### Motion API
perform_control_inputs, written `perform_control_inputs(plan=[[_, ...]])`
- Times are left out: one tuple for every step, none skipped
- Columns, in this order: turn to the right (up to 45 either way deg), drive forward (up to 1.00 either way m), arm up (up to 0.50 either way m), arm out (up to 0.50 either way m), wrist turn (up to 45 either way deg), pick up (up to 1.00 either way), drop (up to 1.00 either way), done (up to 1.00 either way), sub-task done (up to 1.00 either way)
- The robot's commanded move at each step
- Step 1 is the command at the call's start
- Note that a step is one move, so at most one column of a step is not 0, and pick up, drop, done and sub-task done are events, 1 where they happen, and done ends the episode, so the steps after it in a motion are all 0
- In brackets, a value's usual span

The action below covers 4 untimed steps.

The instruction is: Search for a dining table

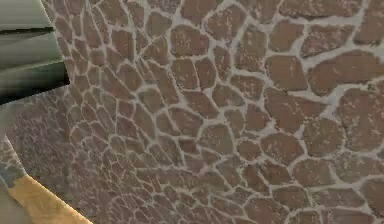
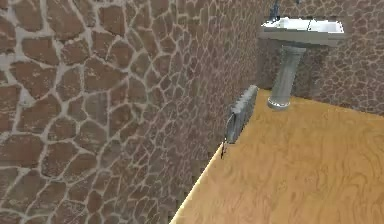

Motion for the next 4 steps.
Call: perform_control_inputs(plan=[[-45.0, 0.00, 0.00, 0.00, 0.0, 0.00, 0.00, 0.00, 0.00], [-45.0, 0.00, 0.00, 0.00, 0.0, 0.00, 0.00, 0.00, 0.00], [-15.0, 0.00, 0.00, 0.00, 0.0, 0.00, 0.00, 0.00, 0.00], [0.0, 0.80, 0.00, 0.00, 0.0, 0.00, 0.00, 0.00, 0.00]])
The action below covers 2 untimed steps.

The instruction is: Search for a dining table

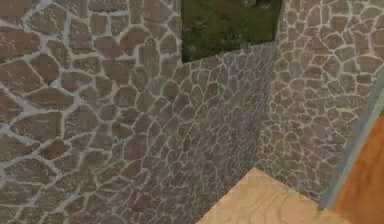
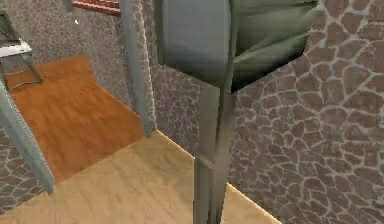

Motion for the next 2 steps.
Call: perform_control_inputs(plan=[[42.0, 0.00, 0.00, 0.00, 0.0, 0.00, 0.00, 0.00, 0.00], [0.0, 0.75, 0.00, 0.00, 0.0, 0.00, 0.00, 0.00, 0.00]])
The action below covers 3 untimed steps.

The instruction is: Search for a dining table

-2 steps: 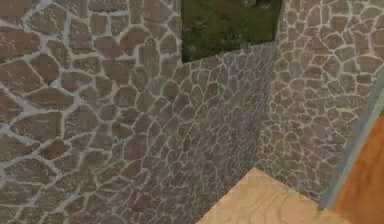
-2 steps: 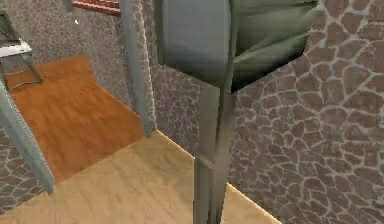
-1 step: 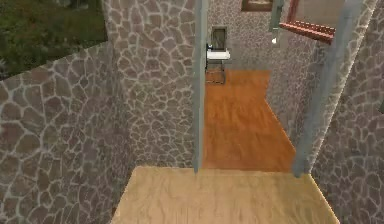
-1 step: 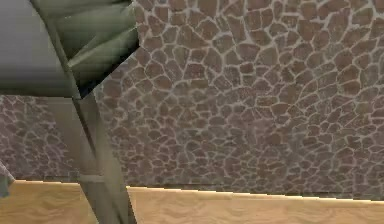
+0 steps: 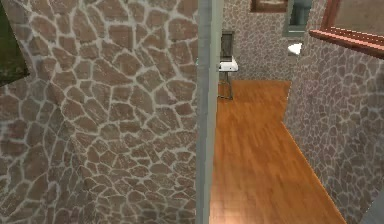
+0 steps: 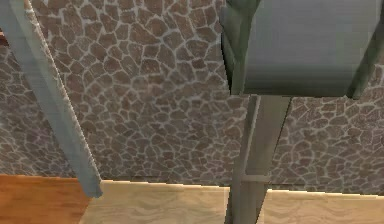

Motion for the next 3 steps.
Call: perform_control_inputs(plan=[[9.0, 0.00, 0.00, 0.00, 0.0, 0.00, 0.00, 0.00, 0.00], [0.0, 0.15, 0.00, 0.00, 0.0, 0.00, 0.00, 0.00, 0.00], [36.0, 0.00, 0.00, 0.00, 0.0, 0.00, 0.00, 0.00, 0.00]])
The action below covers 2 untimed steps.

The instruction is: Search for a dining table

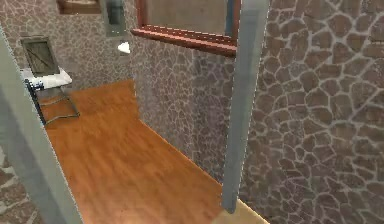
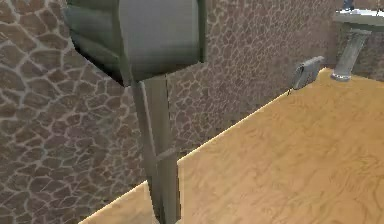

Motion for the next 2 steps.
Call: perform_control_inputs(plan=[[0.0, 0.45, 0.00, 0.00, 0.0, 0.00, 0.00, 0.00, 0.00], [-27.0, 0.00, 0.00, 0.00, 0.0, 0.00, 0.00, 0.00, 0.00]])
